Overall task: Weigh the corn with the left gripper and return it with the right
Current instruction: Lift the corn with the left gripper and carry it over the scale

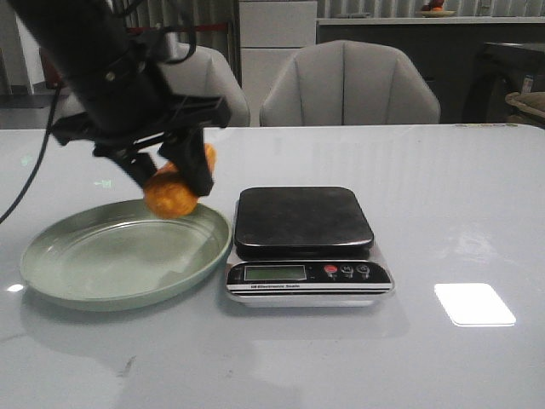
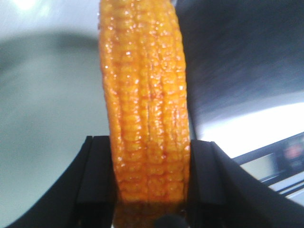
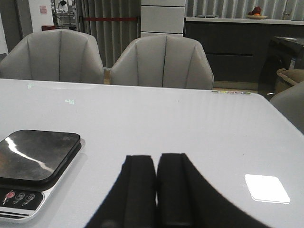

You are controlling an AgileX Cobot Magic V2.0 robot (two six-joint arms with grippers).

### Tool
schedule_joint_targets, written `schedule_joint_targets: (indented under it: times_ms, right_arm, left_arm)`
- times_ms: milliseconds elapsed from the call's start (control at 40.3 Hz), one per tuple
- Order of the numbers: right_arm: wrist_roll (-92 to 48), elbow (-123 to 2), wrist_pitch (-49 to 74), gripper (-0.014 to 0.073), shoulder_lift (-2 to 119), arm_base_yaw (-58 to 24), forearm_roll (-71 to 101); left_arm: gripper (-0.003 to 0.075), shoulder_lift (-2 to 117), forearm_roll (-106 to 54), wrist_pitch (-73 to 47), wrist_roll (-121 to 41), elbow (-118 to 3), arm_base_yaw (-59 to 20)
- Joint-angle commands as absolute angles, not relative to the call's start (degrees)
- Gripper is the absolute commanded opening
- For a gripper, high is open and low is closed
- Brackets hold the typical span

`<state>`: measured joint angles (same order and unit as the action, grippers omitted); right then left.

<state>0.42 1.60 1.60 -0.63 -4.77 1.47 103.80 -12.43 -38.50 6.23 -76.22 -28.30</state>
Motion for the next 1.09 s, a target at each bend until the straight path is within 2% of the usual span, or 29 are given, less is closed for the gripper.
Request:
schedule_joint_targets:
  times_ms: [0, 223, 323, 397, 596, 670, 1067]
  right_arm:
    - [0.0, 1.7, -2.6, 0.0167, -1.7, -4.4, 1.1]
    - [0.0, 1.7, -2.6, 0.0167, -1.7, -4.4, 1.1]
    - [0.0, 1.7, -2.6, 0.0167, -1.7, -4.4, 1.1]
    - [0.0, 1.7, -2.6, 0.0167, -1.7, -4.4, 1.1]
    - [0.0, 1.7, -2.6, 0.0167, -1.7, -4.4, 1.1]
    - [0.0, 1.7, -2.6, 0.0167, -1.7, -4.4, 1.1]
    - [0.0, 1.7, -2.6, 0.0167, -1.7, -4.4, 1.1]
  left_arm:
    - [0.0118, 101.6, -15.5, -36.2, 6.2, -81.8, -31.1]
    - [0.0132, 107.2, -19.9, -36.2, 6.2, -87.9, -35.8]
    - [0.0174, 109.0, -20.0, -36.1, 6.2, -89.2, -37.3]
    - [0.0239, 109.9, -20.1, -35.5, 6.4, -89.4, -37.8]
    - [0.0531, 111.9, -21.9, -35.2, 6.4, -89.4, -37.8]
    - [0.0587, 112.0, -21.9, -35.0, 6.4, -89.4, -37.8]
    - [0.0584, 106.1, -16.8, -36.1, 6.4, -88.3, -37.5]
